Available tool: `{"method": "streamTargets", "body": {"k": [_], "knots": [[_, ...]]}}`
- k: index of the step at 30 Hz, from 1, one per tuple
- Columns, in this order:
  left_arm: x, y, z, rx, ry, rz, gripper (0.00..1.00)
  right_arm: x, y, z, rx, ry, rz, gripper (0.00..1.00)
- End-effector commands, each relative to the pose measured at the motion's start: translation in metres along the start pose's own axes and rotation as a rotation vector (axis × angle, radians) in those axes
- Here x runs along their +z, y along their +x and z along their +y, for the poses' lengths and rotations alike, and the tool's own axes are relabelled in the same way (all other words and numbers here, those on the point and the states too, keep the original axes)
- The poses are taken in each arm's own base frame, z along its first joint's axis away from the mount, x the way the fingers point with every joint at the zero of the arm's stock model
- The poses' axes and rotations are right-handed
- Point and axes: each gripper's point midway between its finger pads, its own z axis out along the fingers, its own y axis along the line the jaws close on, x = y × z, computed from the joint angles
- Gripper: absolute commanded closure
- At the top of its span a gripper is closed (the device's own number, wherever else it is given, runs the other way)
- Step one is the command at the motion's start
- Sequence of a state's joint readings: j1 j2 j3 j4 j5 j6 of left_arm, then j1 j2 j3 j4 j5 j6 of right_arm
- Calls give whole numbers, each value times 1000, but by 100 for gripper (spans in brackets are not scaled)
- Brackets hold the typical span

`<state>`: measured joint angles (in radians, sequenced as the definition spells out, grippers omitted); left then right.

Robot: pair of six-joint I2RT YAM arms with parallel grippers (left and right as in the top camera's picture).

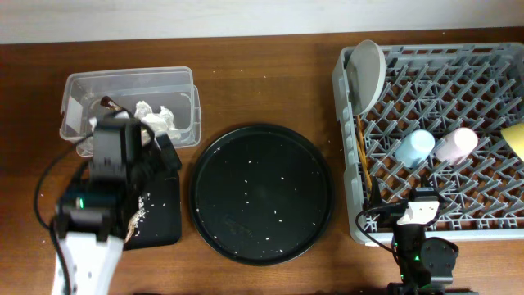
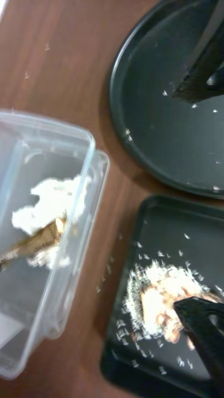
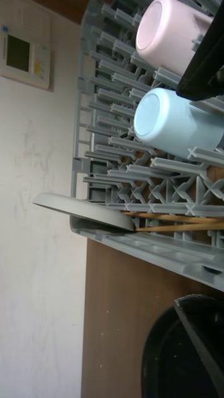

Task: Sort waste into correct bins and load items into the dishwasher rack

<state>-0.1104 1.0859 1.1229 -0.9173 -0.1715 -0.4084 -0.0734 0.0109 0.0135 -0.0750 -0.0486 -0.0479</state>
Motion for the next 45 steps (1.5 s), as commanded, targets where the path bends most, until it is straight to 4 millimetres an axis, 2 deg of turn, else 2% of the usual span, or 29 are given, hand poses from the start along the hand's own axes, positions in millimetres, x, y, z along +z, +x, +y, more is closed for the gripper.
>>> {"method": "streamTargets", "body": {"k": [1,3,8,14,21,31,39,45], "knots": [[-1,27,-24,144,218,-62,0,0,3,-3,0,15,2,2],[-2,37,-33,208,316,-161,0,0,3,-3,0,15,2,2],[-2,54,-25,202,370,-344,0,0,3,-3,0,15,2,2],[8,66,-22,197,395,-432,0,0,3,-3,0,15,2,2],[8,74,-19,209,423,-562,0,0,3,-3,0,15,2,2],[6,69,-13,180,452,-773,0,0,3,-3,0,15,2,2],[1,66,-5,166,438,-827,0,0,3,-3,0,15,2,2],[21,83,12,203,349,-741,0,0,3,-3,0,15,2,2]]}}
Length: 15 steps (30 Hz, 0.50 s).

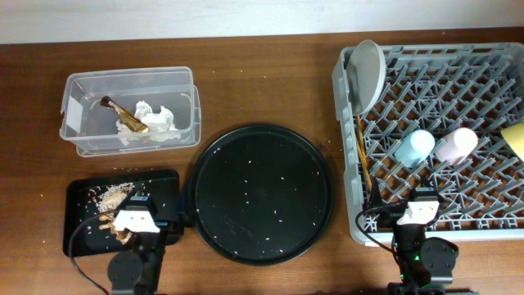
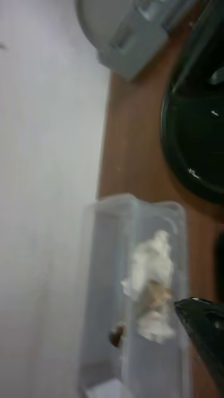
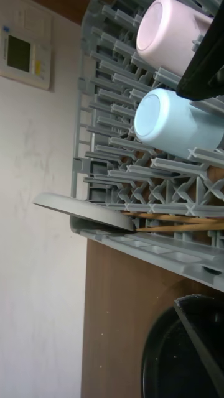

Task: Sort waste into correct bins and load items into the dishwasher rack

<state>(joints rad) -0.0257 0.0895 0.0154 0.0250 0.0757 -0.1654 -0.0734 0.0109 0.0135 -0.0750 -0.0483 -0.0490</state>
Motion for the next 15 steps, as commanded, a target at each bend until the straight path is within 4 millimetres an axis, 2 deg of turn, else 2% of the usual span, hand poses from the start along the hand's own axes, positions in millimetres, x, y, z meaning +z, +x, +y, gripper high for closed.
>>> {"method": "streamTargets", "body": {"k": [1,3,9,15], "knots": [[-4,13,5,76,-13,39,0,0,3,-3,1,14,2,2],[-5,6,3,107,-7,12,0,0,3,-3,1,14,2,2],[-5,5,3,116,-6,7,0,0,3,-3,1,14,2,2],[-6,-16,1,125,-2,-79,0,0,3,-3,1,14,2,2]]}}
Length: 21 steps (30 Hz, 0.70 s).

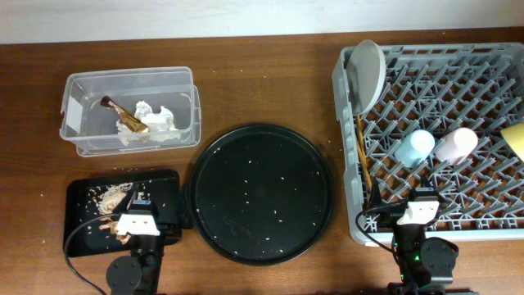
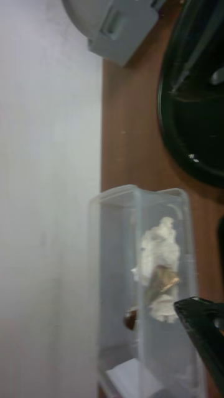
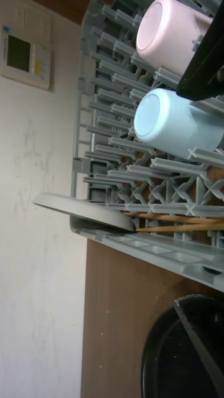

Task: Sort waste into correct bins and load items into the dishwasher rack

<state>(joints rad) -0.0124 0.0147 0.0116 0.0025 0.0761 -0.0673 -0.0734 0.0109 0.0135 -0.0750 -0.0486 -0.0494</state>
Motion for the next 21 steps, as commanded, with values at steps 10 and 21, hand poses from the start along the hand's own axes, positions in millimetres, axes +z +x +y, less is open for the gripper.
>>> {"method": "streamTargets", "body": {"k": [10,21], "knots": [[-1,18,8,31,-30,70,0,0,3,-3,2,15,2,2],[-1,18,8,31,-31,70,0,0,3,-3,2,15,2,2]]}}
